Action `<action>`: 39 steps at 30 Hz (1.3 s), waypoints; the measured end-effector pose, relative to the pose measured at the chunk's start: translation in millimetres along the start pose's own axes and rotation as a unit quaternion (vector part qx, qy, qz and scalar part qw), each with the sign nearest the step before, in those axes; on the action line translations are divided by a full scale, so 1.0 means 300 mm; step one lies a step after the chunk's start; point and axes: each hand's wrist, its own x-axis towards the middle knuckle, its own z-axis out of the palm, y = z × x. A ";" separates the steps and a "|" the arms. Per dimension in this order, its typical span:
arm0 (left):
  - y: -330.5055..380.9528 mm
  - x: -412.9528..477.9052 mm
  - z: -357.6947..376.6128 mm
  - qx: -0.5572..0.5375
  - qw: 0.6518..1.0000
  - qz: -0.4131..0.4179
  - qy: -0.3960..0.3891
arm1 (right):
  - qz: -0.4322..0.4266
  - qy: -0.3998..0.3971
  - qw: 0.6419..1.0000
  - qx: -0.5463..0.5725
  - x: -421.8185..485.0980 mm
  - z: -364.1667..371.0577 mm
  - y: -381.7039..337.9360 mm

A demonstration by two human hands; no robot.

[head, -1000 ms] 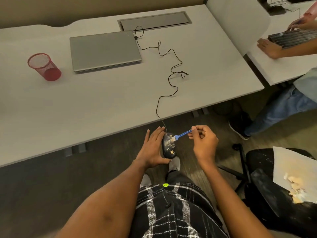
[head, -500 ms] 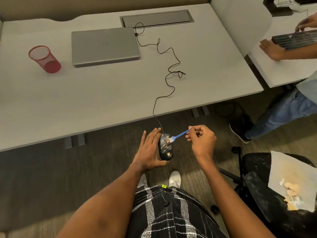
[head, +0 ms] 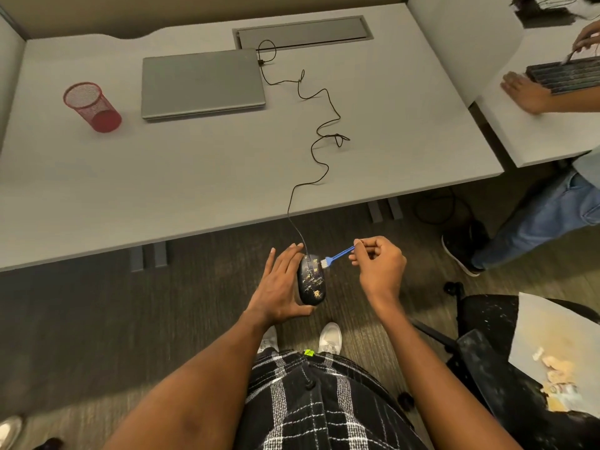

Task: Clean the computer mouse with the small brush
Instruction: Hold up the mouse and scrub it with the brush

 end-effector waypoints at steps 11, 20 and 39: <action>0.027 0.019 0.006 -0.009 1.000 -0.013 0.007 | -0.004 -0.028 1.000 0.010 0.024 -0.026 0.011; 0.040 0.039 -0.003 -0.006 1.000 -0.014 0.015 | -0.020 -0.037 0.999 0.002 0.051 -0.010 -0.021; 0.053 0.057 -0.014 0.003 1.000 -0.014 0.017 | -0.060 -0.034 0.998 0.008 0.093 -0.004 -0.032</action>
